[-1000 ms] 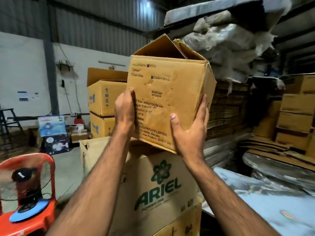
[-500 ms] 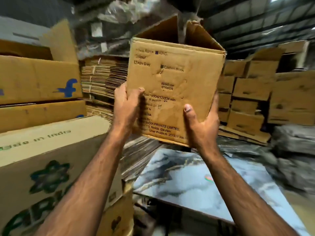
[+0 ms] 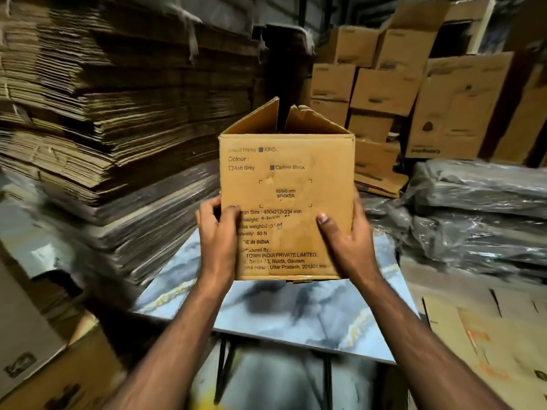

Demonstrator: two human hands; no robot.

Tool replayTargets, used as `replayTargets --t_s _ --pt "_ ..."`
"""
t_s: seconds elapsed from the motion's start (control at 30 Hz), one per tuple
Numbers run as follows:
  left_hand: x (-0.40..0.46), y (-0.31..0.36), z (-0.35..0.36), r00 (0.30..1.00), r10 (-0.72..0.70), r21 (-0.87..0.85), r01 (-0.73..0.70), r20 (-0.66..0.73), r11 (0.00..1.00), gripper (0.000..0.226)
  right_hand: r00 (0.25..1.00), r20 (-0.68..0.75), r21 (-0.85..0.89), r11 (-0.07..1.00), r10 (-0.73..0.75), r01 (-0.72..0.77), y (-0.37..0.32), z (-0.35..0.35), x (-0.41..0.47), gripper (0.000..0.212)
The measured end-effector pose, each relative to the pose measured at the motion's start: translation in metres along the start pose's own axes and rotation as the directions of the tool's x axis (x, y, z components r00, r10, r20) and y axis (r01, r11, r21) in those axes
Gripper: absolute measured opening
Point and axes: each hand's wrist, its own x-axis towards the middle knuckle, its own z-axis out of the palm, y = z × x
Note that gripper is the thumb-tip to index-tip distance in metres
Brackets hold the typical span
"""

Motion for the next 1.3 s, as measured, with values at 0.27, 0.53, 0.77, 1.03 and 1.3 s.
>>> replayTargets --t_s 0.27,0.53,0.77,1.03,1.3 --pt "0.013 -0.095 0.029 0.962 -0.258 0.053 0.254 0.09 0.966 0.028 0.981 -0.03 -0.086 0.977 0.193 -0.195 0.09 -0.002 -0.021 0.092" --pt "0.052 -0.151 0.03 0.917 -0.338 -0.012 0.348 0.212 0.937 0.023 0.958 -0.041 -0.162 0.944 0.285 -0.287 0.135 0.022 -0.008 0.08" --pt "0.066 -0.219 0.018 0.807 -0.52 0.102 0.514 0.28 0.852 0.029 0.898 -0.098 -0.343 0.832 0.429 -0.435 0.163 0.044 0.005 0.051" --pt "0.065 -0.312 -0.009 0.711 -0.646 0.239 0.6 0.279 0.763 0.074 0.79 0.051 -0.536 0.684 0.611 -0.495 0.191 0.043 -0.017 0.046" --pt "0.083 -0.22 0.017 0.846 -0.532 0.17 0.528 -0.03 0.832 0.044 0.899 0.212 -0.396 0.874 0.384 -0.281 0.192 0.026 0.002 0.057"
